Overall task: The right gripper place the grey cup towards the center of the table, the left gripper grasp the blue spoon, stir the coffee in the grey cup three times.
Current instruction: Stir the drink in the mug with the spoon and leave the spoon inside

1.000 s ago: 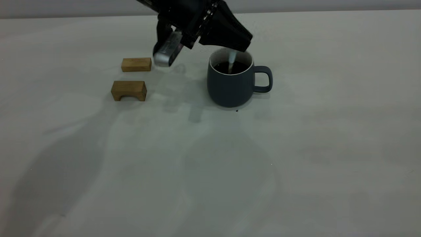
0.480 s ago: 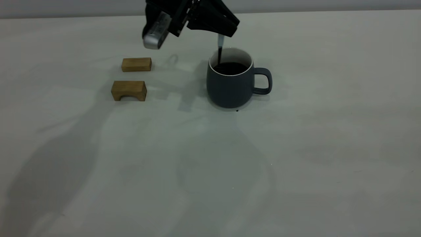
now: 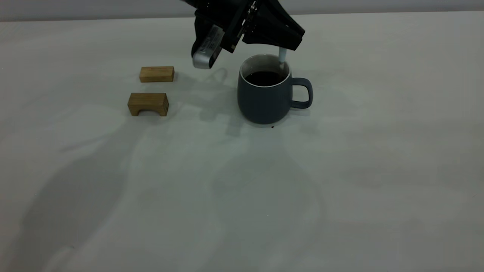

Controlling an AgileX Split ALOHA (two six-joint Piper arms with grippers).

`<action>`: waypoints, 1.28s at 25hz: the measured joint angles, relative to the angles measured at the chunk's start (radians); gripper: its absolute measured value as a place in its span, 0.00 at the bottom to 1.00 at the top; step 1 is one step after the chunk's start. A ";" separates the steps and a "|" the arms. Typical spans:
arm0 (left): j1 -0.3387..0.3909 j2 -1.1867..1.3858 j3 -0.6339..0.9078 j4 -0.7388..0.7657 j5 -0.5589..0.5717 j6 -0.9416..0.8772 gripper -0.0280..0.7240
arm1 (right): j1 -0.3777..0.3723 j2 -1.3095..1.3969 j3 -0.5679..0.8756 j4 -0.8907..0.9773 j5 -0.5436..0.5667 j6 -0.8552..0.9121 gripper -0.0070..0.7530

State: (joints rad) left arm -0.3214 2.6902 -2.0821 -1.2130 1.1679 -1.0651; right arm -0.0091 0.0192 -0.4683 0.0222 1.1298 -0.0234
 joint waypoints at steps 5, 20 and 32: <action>0.016 0.000 0.000 0.092 0.000 -0.157 0.20 | 0.000 0.000 0.000 0.000 0.000 0.000 0.34; 0.032 -0.003 -0.070 0.123 0.000 0.112 0.19 | 0.000 0.000 0.000 0.000 0.000 0.000 0.34; 0.019 -0.003 -0.070 0.081 0.000 0.111 0.19 | 0.000 0.000 0.000 0.000 0.000 0.000 0.34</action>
State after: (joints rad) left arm -0.3023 2.6868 -2.1520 -1.1321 1.1679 -0.9544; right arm -0.0091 0.0192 -0.4683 0.0222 1.1298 -0.0234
